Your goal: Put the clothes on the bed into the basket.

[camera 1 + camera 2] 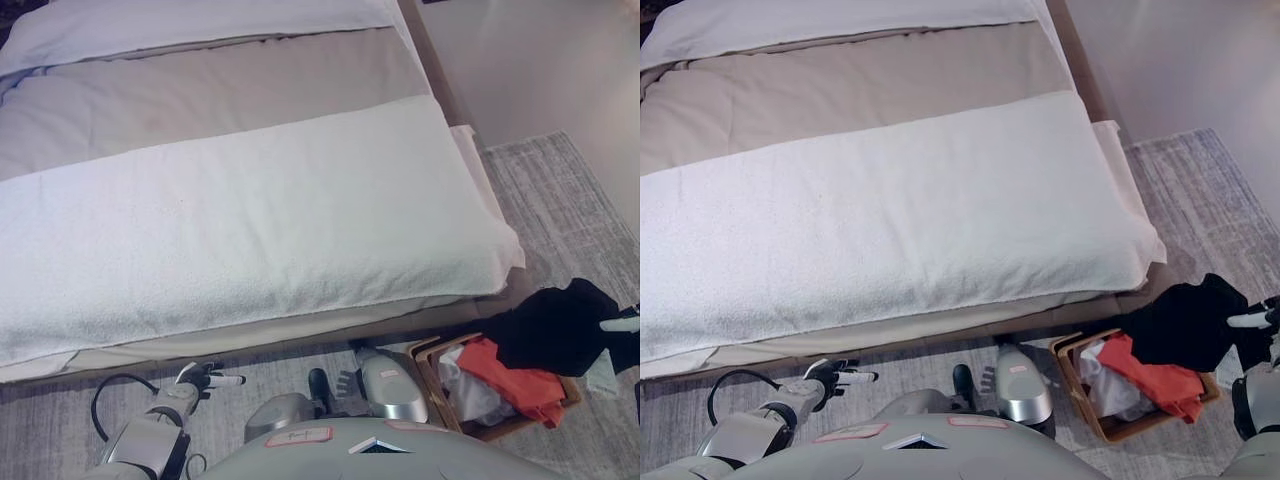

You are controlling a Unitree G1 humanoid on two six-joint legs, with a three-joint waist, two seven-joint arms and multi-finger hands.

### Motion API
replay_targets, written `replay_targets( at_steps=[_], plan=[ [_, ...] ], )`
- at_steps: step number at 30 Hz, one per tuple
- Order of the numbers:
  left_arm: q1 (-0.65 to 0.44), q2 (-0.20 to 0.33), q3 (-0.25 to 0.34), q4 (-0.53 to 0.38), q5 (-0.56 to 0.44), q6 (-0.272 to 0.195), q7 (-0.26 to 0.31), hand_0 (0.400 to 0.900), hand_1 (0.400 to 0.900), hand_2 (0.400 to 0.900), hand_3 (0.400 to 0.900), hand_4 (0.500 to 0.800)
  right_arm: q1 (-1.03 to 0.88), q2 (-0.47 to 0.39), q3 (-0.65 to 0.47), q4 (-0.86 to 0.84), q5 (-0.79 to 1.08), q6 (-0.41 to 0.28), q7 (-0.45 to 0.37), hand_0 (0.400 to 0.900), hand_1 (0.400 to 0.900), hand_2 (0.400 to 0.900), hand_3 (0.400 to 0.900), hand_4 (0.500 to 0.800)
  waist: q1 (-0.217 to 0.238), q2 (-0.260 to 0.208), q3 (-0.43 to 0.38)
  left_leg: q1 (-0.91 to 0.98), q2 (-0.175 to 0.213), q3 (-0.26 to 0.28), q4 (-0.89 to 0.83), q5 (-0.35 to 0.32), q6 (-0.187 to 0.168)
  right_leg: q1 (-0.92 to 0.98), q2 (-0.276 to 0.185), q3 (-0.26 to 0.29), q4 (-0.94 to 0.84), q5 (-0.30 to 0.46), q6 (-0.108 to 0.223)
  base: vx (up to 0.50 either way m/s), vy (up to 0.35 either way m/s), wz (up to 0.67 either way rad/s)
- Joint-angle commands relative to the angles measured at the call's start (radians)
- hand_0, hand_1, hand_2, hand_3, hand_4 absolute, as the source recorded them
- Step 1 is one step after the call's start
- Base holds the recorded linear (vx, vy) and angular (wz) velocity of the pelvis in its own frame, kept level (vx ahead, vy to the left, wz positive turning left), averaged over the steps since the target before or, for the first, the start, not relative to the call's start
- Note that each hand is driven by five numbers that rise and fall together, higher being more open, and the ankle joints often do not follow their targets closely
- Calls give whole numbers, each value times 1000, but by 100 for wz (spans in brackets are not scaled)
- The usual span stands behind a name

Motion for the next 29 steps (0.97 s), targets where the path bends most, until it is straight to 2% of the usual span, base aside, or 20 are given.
replay_targets(
  at_steps=[1,8,19,24,29],
  plan=[
    [10,102,30,15,23,-5,19,900,900,900,900,800,-19,-105,12,41,23,18,-65,900,900,900,900,800,18,-36,-39,31,-10,-26,93,-150,-18,-78,-26,92,40,40,67,-8,-28,4],
    [2,114,37,26,23,-3,23,900,900,900,900,800,-19,-85,22,22,43,19,-53,900,900,900,900,800,20,-42,-41,29,-5,-37,83,-139,-21,-82,-25,85,44,39,60,-8,-18,2],
    [10,137,91,56,15,1,32,900,900,900,900,800,0,-37,-4,-113,123,9,-56,900,900,900,900,800,27,-64,-48,25,-3,-54,82,-133,-20,-89,-11,98,54,32,48,-8,-10,-2],
    [20,137,111,51,7,-4,33,900,900,900,900,800,54,12,-46,-207,224,-23,-60,900,900,900,900,800,30,-68,-49,27,2,-61,80,-130,-20,-87,-6,98,58,27,45,0,0,0],
    [20,136,109,46,0,-12,33,900,900,900,900,800,94,97,-74,-148,297,-41,-59,900,900,900,900,800,43,-61,-51,30,5,-75,79,-128,-20,-79,-7,86,55,18,42,1,0,6]
  ],
)
